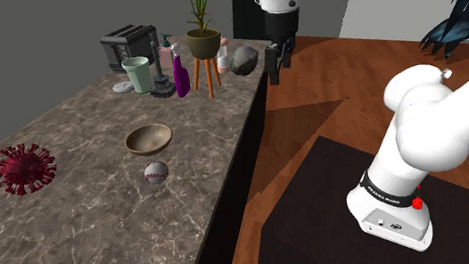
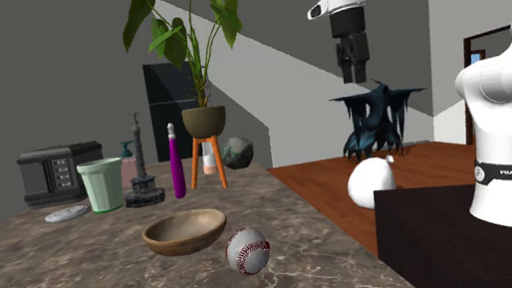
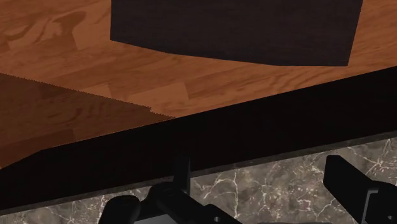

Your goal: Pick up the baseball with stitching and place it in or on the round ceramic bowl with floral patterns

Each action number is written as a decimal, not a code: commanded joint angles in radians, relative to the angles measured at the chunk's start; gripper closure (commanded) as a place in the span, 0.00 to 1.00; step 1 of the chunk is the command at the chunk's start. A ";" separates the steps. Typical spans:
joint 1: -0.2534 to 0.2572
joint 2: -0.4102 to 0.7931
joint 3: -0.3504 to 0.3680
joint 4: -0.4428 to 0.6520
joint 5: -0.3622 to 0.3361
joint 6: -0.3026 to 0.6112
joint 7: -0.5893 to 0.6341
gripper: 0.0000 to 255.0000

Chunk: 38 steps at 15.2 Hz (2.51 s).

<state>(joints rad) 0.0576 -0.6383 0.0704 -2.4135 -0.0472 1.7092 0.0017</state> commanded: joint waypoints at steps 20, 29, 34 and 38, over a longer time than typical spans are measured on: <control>0.099 0.708 0.187 0.335 0.037 0.373 0.264 0.00; 0.177 1.043 0.207 0.644 -0.027 0.399 0.362 0.00; 0.222 1.195 0.203 0.807 -0.051 0.391 0.392 0.00; 0.225 1.219 0.199 0.788 -0.058 0.433 0.396 0.00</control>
<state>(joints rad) 0.2826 0.5726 0.2712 -1.6211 -0.1031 2.1290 0.3975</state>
